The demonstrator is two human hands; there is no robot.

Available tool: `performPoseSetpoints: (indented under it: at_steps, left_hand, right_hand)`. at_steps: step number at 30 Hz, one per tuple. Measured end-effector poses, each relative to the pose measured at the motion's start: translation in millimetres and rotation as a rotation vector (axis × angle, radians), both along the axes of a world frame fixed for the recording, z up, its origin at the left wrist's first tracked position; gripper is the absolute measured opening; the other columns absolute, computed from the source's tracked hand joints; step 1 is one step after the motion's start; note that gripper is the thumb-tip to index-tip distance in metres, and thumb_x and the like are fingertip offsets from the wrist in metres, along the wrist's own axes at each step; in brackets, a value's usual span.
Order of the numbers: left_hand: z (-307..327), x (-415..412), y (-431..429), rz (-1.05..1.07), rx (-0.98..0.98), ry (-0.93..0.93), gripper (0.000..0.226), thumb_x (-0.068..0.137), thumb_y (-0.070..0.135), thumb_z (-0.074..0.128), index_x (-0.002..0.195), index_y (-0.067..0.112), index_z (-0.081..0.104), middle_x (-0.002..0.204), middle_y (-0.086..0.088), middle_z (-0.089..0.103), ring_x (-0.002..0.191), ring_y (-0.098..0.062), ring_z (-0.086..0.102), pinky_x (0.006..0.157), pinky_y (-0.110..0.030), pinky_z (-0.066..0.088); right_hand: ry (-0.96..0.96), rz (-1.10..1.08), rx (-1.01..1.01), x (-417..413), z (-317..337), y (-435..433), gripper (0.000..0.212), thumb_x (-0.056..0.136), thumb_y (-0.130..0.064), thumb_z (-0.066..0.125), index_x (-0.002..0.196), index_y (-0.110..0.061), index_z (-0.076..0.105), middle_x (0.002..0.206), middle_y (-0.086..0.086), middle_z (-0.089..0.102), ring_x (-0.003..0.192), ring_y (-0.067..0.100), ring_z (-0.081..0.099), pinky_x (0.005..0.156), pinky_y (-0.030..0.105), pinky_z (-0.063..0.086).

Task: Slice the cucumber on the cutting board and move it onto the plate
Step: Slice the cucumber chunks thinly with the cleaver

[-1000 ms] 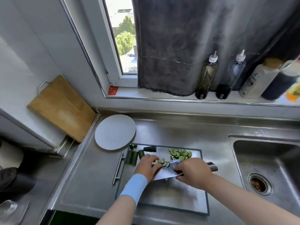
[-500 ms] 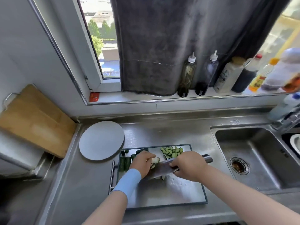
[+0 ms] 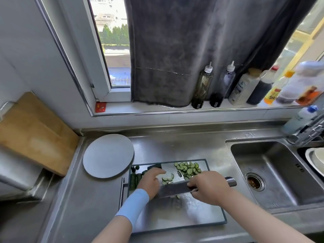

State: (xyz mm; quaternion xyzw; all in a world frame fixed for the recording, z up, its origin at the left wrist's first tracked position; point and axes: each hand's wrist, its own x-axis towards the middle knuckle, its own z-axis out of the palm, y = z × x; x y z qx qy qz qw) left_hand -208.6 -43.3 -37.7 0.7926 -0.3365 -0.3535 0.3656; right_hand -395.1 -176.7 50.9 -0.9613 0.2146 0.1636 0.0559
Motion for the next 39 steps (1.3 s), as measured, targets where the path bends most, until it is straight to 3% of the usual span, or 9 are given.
performPoseSetpoints:
  at_steps: [3, 7, 11, 18, 22, 26, 31, 36, 39]
  left_hand:
    - [-1.1, 22.1, 14.9, 0.345, -0.082, -0.005, 0.051, 0.085, -0.005, 0.036, 0.093, 0.036, 0.066, 0.102, 0.005, 0.064, 0.096, -0.015, 0.06, 0.086, -0.035, 0.053]
    - [-12.0, 35.0, 35.1, 0.504, -0.07, -0.092, 0.037, 0.084, -0.003, 0.043, 0.084, 0.026, 0.066, 0.099, 0.003, 0.063, 0.094, -0.021, 0.059, 0.086, -0.029, 0.045]
    - [-28.5, 18.4, 45.4, 0.39, -0.005, -0.098, 0.036, 0.087, -0.002, 0.043, 0.086, 0.026, 0.065, 0.095, 0.006, 0.061, 0.088, -0.013, 0.057, 0.08, -0.024, 0.042]
    - [-47.0, -9.4, 46.4, 0.296, 0.039, -0.096, 0.028, 0.092, 0.002, 0.048, 0.097, 0.025, 0.063, 0.095, 0.007, 0.061, 0.089, -0.013, 0.059, 0.077, -0.02, 0.041]
    - [-52.6, -24.9, 36.9, 0.165, 0.072, -0.172, 0.034, 0.093, 0.008, 0.047, 0.118, 0.026, 0.06, 0.11, 0.012, 0.06, 0.099, -0.009, 0.058, 0.087, -0.018, 0.042]
    - [-52.2, -36.0, 15.5, -0.006, 0.058, -0.294, 0.039, 0.094, 0.011, 0.046, 0.13, 0.024, 0.053, 0.121, 0.011, 0.052, 0.108, -0.008, 0.052, 0.089, -0.015, 0.036]
    - [-44.6, -23.3, -20.4, 0.149, 0.028, -0.457, 0.034, 0.09, 0.006, 0.052, 0.122, 0.016, 0.059, 0.12, -0.001, 0.054, 0.113, -0.02, 0.048, 0.097, -0.027, 0.039]
    - [-45.5, 13.8, -40.5, 0.011, 0.326, -0.648, 0.048, 0.093, 0.012, 0.047, 0.139, 0.023, 0.044, 0.142, 0.001, 0.046, 0.13, -0.021, 0.036, 0.105, -0.034, 0.029]
    - [-46.0, 26.4, -46.1, -0.076, 0.414, -0.719, 0.051, 0.092, 0.014, 0.047, 0.141, 0.026, 0.042, 0.142, 0.002, 0.046, 0.13, -0.022, 0.036, 0.103, -0.035, 0.028]
  right_hand:
    - [-0.027, -0.169, 0.151, -10.0, -6.5, 6.8, 0.025, 0.086, -0.041, 0.05, 0.103, -0.038, 0.068, 0.09, -0.009, 0.07, 0.083, 0.015, 0.059, 0.066, 0.028, 0.043]
    - [-0.047, -0.445, 0.482, -20.7, -28.5, 22.4, 0.013, 0.084, -0.04, 0.051, 0.074, -0.035, 0.057, 0.078, -0.008, 0.062, 0.069, 0.009, 0.055, 0.06, 0.027, 0.038]
    - [-0.028, -0.552, 0.596, -30.5, -52.2, 33.4, 0.014, 0.079, -0.037, 0.056, 0.073, -0.025, 0.058, 0.069, -0.005, 0.057, 0.063, 0.011, 0.052, 0.059, 0.03, 0.036]
    - [-0.055, -0.569, 0.496, -47.3, -78.8, 28.3, 0.022, 0.089, -0.041, 0.056, 0.077, -0.023, 0.053, 0.07, -0.004, 0.059, 0.068, 0.013, 0.056, 0.058, 0.029, 0.039]
    - [-0.138, -0.661, 0.437, -54.8, -82.8, 15.0, 0.024, 0.094, -0.04, 0.054, 0.078, -0.023, 0.05, 0.072, -0.002, 0.062, 0.07, 0.019, 0.06, 0.064, 0.036, 0.048]
    - [-0.164, -0.693, 0.396, -58.5, -79.3, -0.2, 0.025, 0.097, -0.04, 0.052, 0.079, -0.024, 0.049, 0.075, -0.001, 0.062, 0.072, 0.022, 0.059, 0.064, 0.036, 0.047]
    - [-0.172, -0.666, 0.482, -59.8, -76.7, -5.1, 0.026, 0.096, -0.042, 0.053, 0.08, -0.022, 0.051, 0.073, -0.002, 0.061, 0.071, 0.019, 0.059, 0.065, 0.035, 0.047]
    - [-0.133, -0.557, 0.527, -51.2, -82.0, 3.2, 0.029, 0.098, -0.043, 0.051, 0.073, -0.029, 0.043, 0.068, -0.008, 0.052, 0.073, 0.018, 0.053, 0.057, 0.027, 0.037]
    - [-0.14, -0.568, 0.518, -50.1, -84.5, 2.0, 0.031, 0.1, -0.043, 0.048, 0.072, -0.031, 0.039, 0.067, -0.007, 0.051, 0.071, 0.018, 0.051, 0.053, 0.025, 0.033]
